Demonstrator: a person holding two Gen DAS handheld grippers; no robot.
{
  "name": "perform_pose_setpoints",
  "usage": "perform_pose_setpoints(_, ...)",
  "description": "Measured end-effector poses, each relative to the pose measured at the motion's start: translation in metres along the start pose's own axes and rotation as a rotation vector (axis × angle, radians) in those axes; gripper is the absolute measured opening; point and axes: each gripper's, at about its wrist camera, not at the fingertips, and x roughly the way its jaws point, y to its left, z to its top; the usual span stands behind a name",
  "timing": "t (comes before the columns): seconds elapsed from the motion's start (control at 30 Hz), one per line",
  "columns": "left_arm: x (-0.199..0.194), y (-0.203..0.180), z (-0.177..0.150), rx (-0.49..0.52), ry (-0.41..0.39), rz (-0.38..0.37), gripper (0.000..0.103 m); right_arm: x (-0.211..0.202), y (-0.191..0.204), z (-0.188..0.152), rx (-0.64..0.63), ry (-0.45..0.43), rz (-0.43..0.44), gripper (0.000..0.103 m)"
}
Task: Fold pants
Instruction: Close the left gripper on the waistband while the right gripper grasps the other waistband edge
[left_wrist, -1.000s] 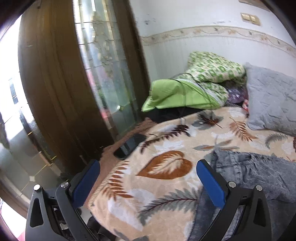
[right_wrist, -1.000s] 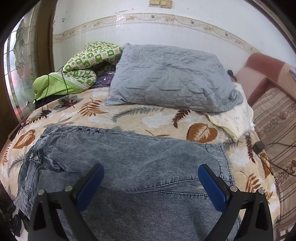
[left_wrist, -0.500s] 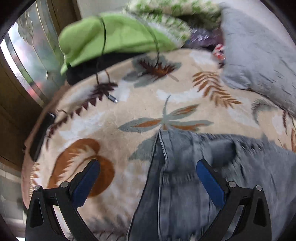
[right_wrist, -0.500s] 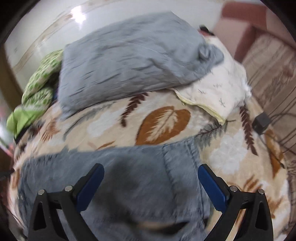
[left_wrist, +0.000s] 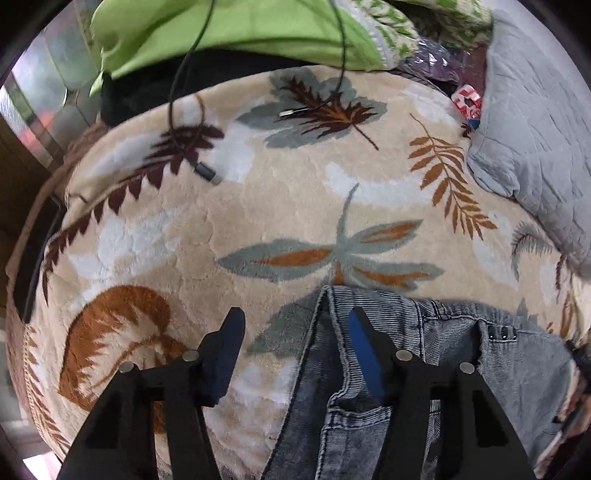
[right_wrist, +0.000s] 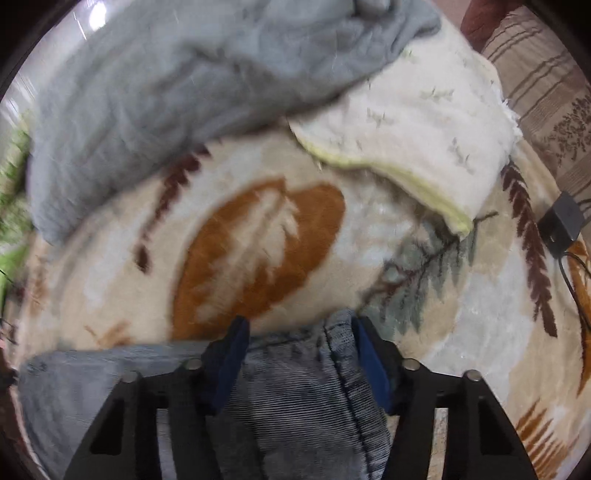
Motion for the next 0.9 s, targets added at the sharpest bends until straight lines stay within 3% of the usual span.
perform_pose_setpoints(0.17, -0.005, 0.019, -0.002, -0.053, -0.022, -0.007, 0.061, -0.001, 0.0, -0.001, -0.02, 0.008, -0.014, 0.05)
perform_pose_setpoints(0.3, 0.001, 0.024, 0.001, -0.107, 0.022, -0.048, 0.068, 0.0, 0.001, -0.001, -0.017, 0.013, -0.018, 0.05)
perform_pose_setpoints(0.57, 0.034, -0.013, 0.013, -0.08, 0.102, -0.121, 0.067, 0.01, 0.013, 0.0, -0.035, 0.006, -0.052, 0.051)
perform_pose_setpoints(0.63, 0.034, -0.026, 0.012, -0.048, 0.082, -0.121, 0.055, 0.01, 0.017, -0.002, -0.042, 0.0, -0.063, 0.048)
perform_pose_setpoints(0.77, 0.034, -0.033, 0.016, -0.011, 0.069, -0.061, 0.026, 0.008, 0.02, -0.006, -0.066, -0.025, -0.105, 0.023)
perform_pose_setpoints(0.83, 0.035, -0.026, 0.02, -0.043, 0.072, -0.077, 0.02, 0.003, 0.019, -0.006, -0.062, -0.044, -0.103, 0.016)
perform_pose_setpoints(0.9, 0.031, -0.021, 0.021, -0.055, 0.067, -0.095, 0.016, -0.002, 0.017, -0.008, -0.043, -0.062, -0.09, 0.016)
